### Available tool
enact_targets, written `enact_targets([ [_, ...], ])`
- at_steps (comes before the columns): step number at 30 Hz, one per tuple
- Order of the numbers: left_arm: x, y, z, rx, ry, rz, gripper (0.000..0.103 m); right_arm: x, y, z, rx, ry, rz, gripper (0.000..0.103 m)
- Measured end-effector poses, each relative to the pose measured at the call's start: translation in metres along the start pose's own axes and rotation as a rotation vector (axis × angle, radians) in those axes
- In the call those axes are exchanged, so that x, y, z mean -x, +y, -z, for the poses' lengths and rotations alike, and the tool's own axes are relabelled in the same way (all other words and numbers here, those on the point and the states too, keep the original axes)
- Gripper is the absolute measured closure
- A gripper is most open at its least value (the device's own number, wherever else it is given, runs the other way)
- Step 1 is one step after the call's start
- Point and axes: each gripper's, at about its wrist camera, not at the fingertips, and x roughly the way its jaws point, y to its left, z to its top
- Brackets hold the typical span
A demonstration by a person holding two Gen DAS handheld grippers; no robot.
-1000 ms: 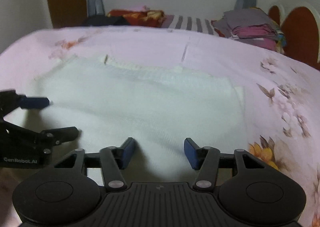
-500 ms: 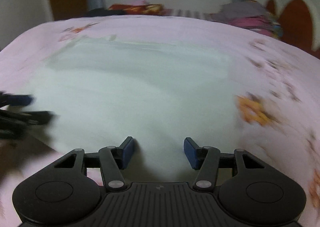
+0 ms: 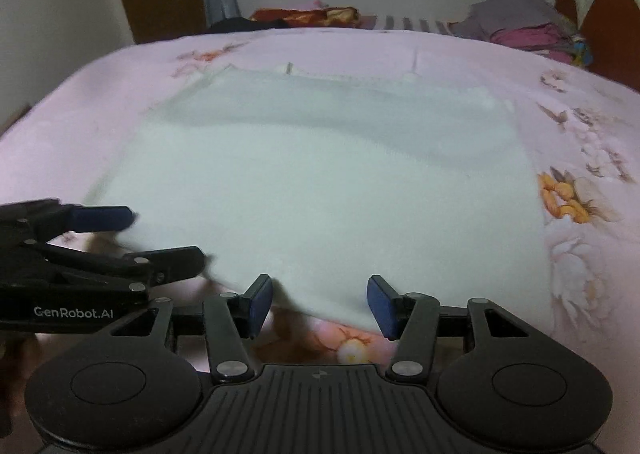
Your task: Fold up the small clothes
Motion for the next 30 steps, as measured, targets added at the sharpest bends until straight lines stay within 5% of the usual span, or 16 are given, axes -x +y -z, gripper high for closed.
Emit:
enact_targets([
  [2,0.003,0.006,0.002,0.007,-0.001,-0.010,0.016,0.004,-0.007,0.000,-0.030,-0.007,-0.015,0.056],
  [7,0.013,0.024,0.009,0.011,0.006,-0.039,0.016,0.017,-0.053,0.009,-0.169,-0.015,0.060,0.096],
  [8,0.015,0.027,0.010,0.019,0.005,-0.040,0.016,0.020,-0.059,0.012,-0.186,-0.017,0.077,0.098],
  [27,0.023,0.041,0.011,0.051,0.018,-0.087,0.016,0.044,-0.086,0.019,-0.231,-0.046,0.138,0.099],
  [30,0.022,0.038,0.013,0.024,0.018,-0.097,0.016,0.036,-0.087,0.023,-0.217,0.010,0.140,0.099],
])
